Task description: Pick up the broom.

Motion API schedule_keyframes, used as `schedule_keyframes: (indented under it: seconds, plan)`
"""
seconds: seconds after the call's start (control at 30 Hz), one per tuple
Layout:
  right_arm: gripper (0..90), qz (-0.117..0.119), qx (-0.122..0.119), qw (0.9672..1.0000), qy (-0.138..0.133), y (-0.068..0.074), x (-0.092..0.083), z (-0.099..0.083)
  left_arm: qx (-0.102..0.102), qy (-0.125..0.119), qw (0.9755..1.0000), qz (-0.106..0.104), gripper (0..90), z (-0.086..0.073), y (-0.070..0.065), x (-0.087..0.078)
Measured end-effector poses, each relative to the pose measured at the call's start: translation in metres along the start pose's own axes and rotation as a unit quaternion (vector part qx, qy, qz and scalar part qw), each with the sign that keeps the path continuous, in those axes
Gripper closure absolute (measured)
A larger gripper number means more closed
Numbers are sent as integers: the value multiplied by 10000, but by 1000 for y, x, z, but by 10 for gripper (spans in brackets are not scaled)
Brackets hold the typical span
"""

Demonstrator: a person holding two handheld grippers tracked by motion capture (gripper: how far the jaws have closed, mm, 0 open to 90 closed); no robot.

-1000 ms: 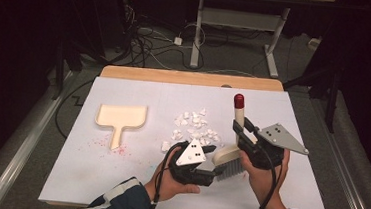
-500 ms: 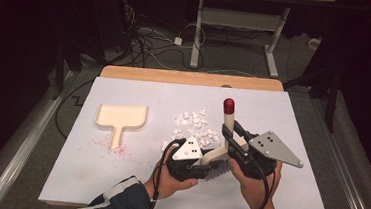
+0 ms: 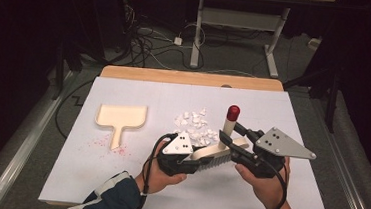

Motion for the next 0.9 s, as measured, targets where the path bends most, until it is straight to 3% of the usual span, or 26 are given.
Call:
schedule_keyframes:
  seconds: [0.03,0.1,0.17,0.3,0.37,0.43,0.47,0.57,0.67,0.7,0.77,0.83,0.9]
  plan:
    - [544,0,0,10000,0,0,0,0,0,0,10000,0,663,0,0,0]
    - [477,265,-196,9995,-12,2,-5,-2,26,59,10000,-28,663,-2,0,-3]
    - [422,405,-425,9982,140,2,-7,-6,125,189,9997,-119,663,-6,0,-7]
    - [380,905,-845,9911,487,-2,-9,-26,323,440,9982,-241,663,-15,-5,-12]
    - [350,1243,-982,9842,794,-3,-7,-43,363,497,9977,-266,663,-17,-6,-12]
    - [341,1403,-1038,9786,1086,-6,-5,-61,413,578,9969,-344,663,-19,-9,-13]
    - [334,1520,-1038,9750,1242,-6,-4,-70,480,667,9955,-473,663,-21,-12,-14]
    - [332,1875,-1053,9652,1490,-2,0,-87,594,782,9933,-616,662,-24,-17,-15]
    - [342,2269,-1211,9540,1542,12,3,-94,661,783,9921,-726,662,-25,-19,-18]
    - [347,2427,-1234,9494,1567,17,3,-97,730,765,9897,-965,662,-25,-23,-21]
    - [374,2675,-1343,9403,1617,28,4,-103,830,824,9872,-1088,662,-26,-26,-23]
    - [431,2759,-1516,9351,1630,36,6,-108,892,890,9849,-1187,662,-29,-29,-22]
    - [516,3024,-1403,9286,1627,44,6,-110,909,895,9845,-1207,661,-29,-30,-21]
Point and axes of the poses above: each handheld gripper's, and its own axes: x roughly forward along the jaws, z roughly out of its top, y roughly to its left, the point moved 9 cm from there along x, roughly forward along the jaws, and after that the axes turned 4 degrees about -z, right-handed, at the moved point
